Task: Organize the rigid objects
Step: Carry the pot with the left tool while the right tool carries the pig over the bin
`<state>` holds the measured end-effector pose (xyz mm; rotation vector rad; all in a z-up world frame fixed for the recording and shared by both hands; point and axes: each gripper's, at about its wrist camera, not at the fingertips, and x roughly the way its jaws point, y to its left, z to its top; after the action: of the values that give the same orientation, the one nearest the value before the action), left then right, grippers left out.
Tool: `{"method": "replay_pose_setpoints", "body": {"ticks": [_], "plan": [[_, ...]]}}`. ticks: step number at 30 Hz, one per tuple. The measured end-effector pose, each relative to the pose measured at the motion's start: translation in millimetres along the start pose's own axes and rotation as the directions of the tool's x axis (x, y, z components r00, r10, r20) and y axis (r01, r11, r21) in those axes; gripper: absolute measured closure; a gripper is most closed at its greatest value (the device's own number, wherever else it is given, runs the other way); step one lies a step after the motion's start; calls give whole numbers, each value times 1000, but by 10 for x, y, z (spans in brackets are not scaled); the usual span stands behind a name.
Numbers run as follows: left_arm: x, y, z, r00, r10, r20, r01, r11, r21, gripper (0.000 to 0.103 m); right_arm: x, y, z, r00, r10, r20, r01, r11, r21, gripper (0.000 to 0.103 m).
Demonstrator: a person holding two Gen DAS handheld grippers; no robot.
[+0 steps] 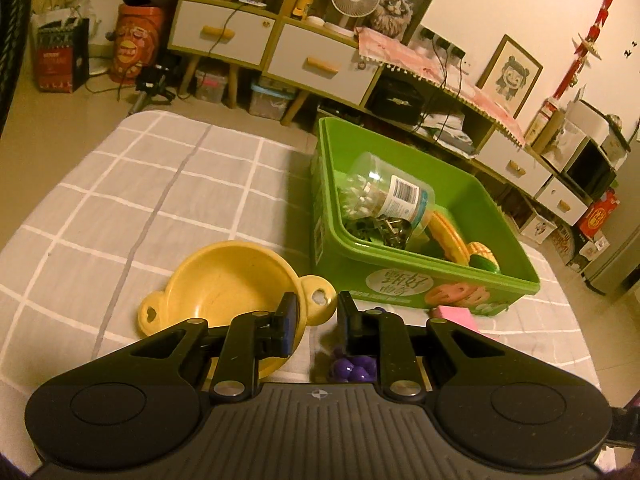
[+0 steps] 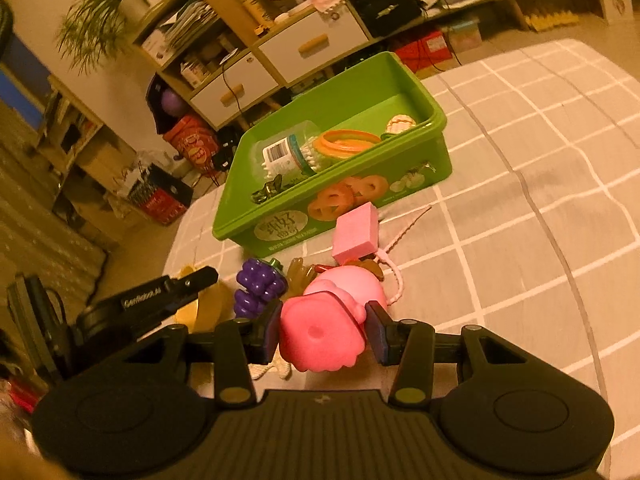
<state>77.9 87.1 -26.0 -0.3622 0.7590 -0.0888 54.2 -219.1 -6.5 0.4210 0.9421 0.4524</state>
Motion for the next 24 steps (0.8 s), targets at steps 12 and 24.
{"method": "replay_pose_setpoints", "body": {"ticks": [12,24], "plan": [[-134,-78,29,999,-41,17,41,999,4,78,-174,-94,130,998,44,33,-47,995,86,73],[-196,-199,29,998,-60,26,59,998,35,78,-328,-86,242,995,55,79,-63,993,101,74]]}}
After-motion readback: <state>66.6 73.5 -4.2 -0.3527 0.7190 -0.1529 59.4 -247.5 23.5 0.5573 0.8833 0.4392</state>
